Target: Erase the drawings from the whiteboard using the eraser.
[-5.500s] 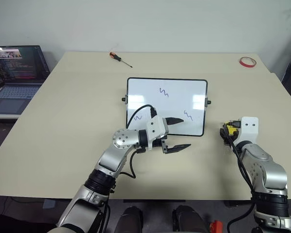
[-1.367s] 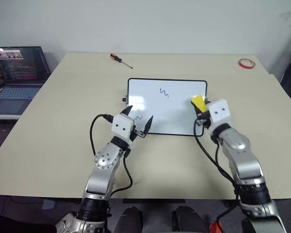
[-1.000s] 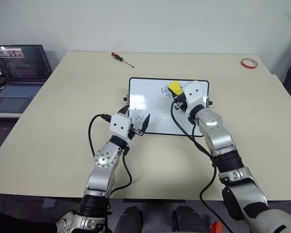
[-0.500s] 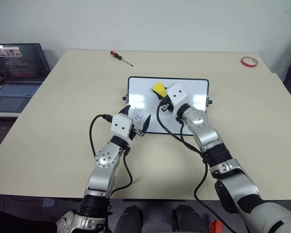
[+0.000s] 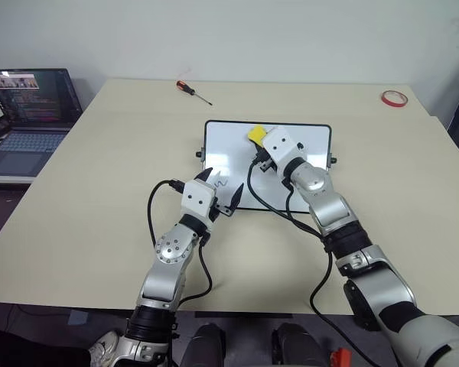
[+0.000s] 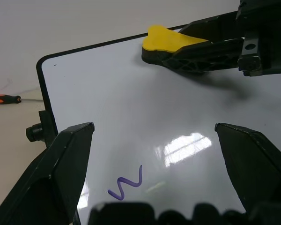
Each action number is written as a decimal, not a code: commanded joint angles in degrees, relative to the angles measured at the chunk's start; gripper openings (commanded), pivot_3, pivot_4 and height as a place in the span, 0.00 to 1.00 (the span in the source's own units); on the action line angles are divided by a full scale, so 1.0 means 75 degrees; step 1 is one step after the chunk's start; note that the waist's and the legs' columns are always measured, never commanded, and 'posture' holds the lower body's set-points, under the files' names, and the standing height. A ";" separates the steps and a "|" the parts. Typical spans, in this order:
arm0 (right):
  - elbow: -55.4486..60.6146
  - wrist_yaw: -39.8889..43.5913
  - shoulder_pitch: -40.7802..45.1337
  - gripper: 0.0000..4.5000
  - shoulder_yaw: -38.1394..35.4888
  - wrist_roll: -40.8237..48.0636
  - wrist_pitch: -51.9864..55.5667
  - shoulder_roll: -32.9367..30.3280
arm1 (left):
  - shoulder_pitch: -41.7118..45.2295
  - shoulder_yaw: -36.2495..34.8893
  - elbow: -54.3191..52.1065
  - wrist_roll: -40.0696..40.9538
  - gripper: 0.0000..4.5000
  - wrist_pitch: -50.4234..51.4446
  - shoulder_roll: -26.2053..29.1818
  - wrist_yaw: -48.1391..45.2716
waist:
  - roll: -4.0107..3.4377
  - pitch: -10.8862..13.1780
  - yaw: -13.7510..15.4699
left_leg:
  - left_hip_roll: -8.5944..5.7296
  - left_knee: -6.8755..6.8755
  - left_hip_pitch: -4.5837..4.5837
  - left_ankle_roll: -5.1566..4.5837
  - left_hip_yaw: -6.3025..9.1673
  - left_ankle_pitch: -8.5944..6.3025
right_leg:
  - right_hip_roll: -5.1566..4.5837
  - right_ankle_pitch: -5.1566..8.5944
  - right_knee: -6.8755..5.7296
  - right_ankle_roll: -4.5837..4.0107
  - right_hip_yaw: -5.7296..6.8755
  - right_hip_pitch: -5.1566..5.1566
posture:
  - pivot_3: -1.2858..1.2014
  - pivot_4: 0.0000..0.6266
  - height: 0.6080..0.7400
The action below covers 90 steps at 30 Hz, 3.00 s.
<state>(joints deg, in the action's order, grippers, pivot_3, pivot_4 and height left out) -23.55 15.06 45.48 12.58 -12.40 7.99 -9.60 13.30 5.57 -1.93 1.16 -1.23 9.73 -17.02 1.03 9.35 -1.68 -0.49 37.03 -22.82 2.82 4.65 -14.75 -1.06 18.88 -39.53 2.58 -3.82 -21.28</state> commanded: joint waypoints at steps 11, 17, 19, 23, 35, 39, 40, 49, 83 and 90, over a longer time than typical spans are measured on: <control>0.1814 0.0441 -0.1753 0.28 -0.0014 -0.0304 0.1196 -0.0957 | -0.0048 0.0034 -0.0468 -0.0008 1.00 0.0015 -0.0070 0.0069 | 0.0004 -0.0008 0.0020 | -0.0002 0.0004 0.0009 -0.0001 0.0007 0.0001 | 0.0000 0.0000 0.0002 0.0000 0.0005 0.0018 | 0.52 0.24 1.00; 0.2272 0.0460 -0.2031 0.28 -0.0124 -0.0239 0.1423 -0.1159 | 0.0037 0.0094 -0.0345 0.0015 1.00 -0.0040 -0.0106 -0.0021 | 0.0004 -0.0009 0.0026 | -0.0003 0.0004 0.0015 -0.0001 0.0008 0.0001 | 0.0001 0.0000 0.0001 0.0000 0.0006 0.0024 | 0.52 0.24 1.00; 0.2336 0.0421 -0.2024 0.28 -0.0191 -0.0180 0.1457 -0.1149 | 0.0105 0.0110 -0.0285 0.0010 1.00 -0.0059 -0.0117 -0.0038 | 0.0005 -0.0009 0.0032 | -0.0004 0.0005 0.0015 -0.0001 0.0010 0.0002 | 0.0001 0.0000 0.0001 0.0000 0.0007 0.0025 | 0.52 0.24 1.00; 0.2562 0.0360 -0.2101 0.28 -0.0359 -0.0057 0.1445 -0.1132 | 0.0166 0.0127 -0.0226 0.0028 1.00 -0.0092 -0.0106 -0.0075 | 0.0005 -0.0009 0.0046 | -0.0007 0.0005 0.0013 -0.0001 0.0011 0.0002 | 0.0000 0.0000 0.0003 0.0001 0.0008 0.0025 | 0.52 0.24 1.00; 0.4358 0.1247 -0.2926 0.28 -0.0858 0.1492 0.1378 -0.0980 | -0.1158 -0.0013 -0.1339 0.0198 1.00 0.0163 -0.0032 -0.0009 | -0.0002 -0.0004 -0.0086 | 0.0006 -0.0013 0.0001 -0.0002 -0.0005 0.0000 | 0.0004 0.0001 0.0014 0.0000 -0.0012 0.0000 | 0.52 0.24 1.00; 0.4092 0.1350 -0.2867 0.28 -0.0520 0.1198 0.0490 -0.1104 | -0.1961 -0.0154 -0.1561 0.0298 1.00 0.0103 -0.0088 0.0130 | -0.0002 -0.0004 -0.0072 | 0.0003 -0.0005 0.0005 -0.0002 -0.0002 0.0001 | 0.0004 0.0001 0.0012 0.0000 -0.0009 0.0007 | 0.52 0.24 1.00; 0.3963 0.1377 -0.2796 0.28 -0.0406 0.1106 0.0205 -0.1112 | -0.2177 -0.0209 -0.1565 0.0326 1.00 0.0094 -0.0128 0.0197 | -0.0002 -0.0004 -0.0091 | 0.0004 -0.0006 0.0006 -0.0003 -0.0006 0.0000 | 0.0003 0.0001 0.0013 0.0000 -0.0013 0.0007 | 0.52 0.24 1.00; 0.2460 0.1528 -0.1663 0.28 0.0546 0.0629 -0.1378 -0.0505 | -0.2471 -0.0393 -0.1471 0.0374 1.00 0.0150 -0.0291 0.0436 | 0.0000 -0.0003 -0.0056 | 0.0002 -0.0005 0.0009 -0.0002 -0.0007 0.0000 | 0.0004 0.0001 0.0012 0.0000 -0.0011 0.0009 | 0.52 0.24 1.00; -0.1024 0.1106 0.0225 0.28 0.1934 -0.1570 -0.1940 0.0676 | -0.2505 -0.0479 -0.1739 0.0356 1.00 0.0344 -0.0256 0.0572 | 0.0000 -0.0003 -0.0030 | 0.0005 -0.0007 0.0007 -0.0001 -0.0007 0.0001 | 0.0002 0.0000 0.0002 -0.0001 -0.0009 -0.0004 | 0.52 0.24 1.00; -0.1276 0.0829 0.0321 0.28 0.1754 -0.1668 -0.1369 0.0706 | -0.2553 -0.0379 -0.1978 0.0340 1.00 0.0514 -0.0298 0.0572 | 0.0000 -0.0004 -0.0035 | 0.0006 -0.0007 0.0010 -0.0001 -0.0007 0.0001 | 0.0002 0.0000 -0.0004 -0.0001 -0.0010 -0.0006 | 0.52 0.24 1.00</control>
<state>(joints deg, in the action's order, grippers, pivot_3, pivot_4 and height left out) -32.88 22.54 46.23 27.04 -24.67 -3.58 -4.28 -5.98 2.22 -13.74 3.85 2.64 7.53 -12.99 1.03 9.32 -1.95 -0.44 36.98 -22.74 2.81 4.60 -14.75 -1.04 18.88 -39.58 2.57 -3.90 -21.32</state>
